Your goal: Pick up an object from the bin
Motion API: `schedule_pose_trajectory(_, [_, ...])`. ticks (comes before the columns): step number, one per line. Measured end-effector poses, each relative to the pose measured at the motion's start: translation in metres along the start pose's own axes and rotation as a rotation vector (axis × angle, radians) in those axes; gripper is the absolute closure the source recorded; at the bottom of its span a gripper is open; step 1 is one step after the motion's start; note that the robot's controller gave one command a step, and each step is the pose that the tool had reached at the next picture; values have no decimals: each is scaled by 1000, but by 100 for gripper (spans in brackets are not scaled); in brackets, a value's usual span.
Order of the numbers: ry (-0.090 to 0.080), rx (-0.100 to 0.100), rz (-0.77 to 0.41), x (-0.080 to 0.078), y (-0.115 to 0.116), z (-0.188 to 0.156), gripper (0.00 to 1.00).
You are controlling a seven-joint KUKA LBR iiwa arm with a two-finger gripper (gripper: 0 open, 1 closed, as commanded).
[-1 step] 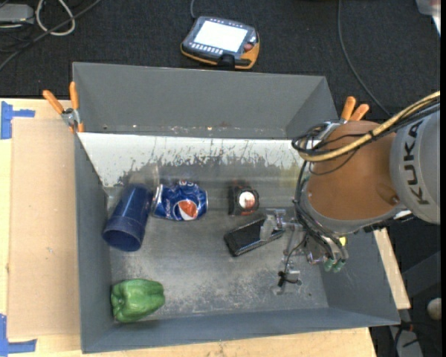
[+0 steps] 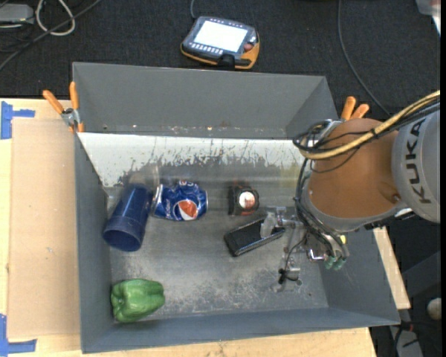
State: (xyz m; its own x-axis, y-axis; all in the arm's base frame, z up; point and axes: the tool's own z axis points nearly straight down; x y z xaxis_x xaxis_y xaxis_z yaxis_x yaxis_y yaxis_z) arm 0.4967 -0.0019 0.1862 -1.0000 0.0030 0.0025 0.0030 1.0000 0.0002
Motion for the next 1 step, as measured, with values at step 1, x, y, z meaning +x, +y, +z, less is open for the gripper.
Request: schedule_pose_trajectory(1, [-4,0,-219,-84,-32,105,0])
